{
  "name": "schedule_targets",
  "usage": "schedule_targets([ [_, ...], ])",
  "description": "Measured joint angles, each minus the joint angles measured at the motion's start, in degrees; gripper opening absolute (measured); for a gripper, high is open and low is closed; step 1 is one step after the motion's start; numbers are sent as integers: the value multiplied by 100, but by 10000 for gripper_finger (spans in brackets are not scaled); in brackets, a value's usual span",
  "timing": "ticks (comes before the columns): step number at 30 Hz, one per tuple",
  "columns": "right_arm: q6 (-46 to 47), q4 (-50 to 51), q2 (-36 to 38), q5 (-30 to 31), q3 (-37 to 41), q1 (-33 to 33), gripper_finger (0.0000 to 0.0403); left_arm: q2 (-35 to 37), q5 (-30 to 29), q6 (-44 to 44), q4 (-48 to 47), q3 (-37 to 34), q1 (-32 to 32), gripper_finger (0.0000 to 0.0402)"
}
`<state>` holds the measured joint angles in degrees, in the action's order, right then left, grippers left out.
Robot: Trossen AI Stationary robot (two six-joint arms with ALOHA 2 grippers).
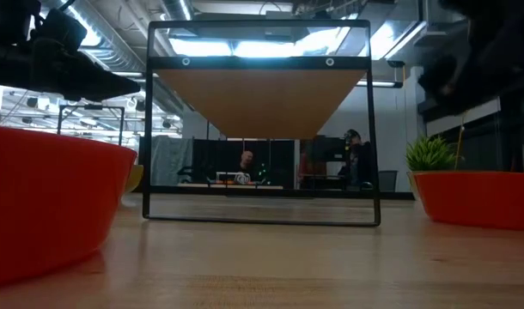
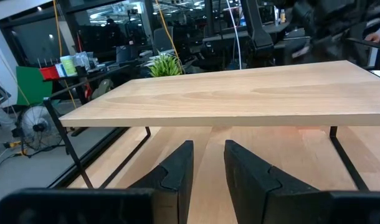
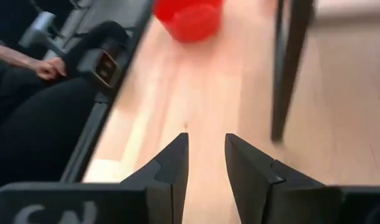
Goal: Pick & Place Mini bowls
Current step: Put the right red bowl on the shelf
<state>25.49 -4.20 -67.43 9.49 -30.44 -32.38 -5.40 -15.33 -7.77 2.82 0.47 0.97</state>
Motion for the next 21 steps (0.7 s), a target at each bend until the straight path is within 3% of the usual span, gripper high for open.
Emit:
schedule_targets([
  [8,994,831,-99,320,0,0,106,1,0,0,-1,2,-1,86],
  [15,1127,940,-99,548,0,0,106,1,-2,-2,-1,0,-1,86],
  [21,1935,1301,-99,605,0,0,106,1,0,0,-1,1,-1,86],
])
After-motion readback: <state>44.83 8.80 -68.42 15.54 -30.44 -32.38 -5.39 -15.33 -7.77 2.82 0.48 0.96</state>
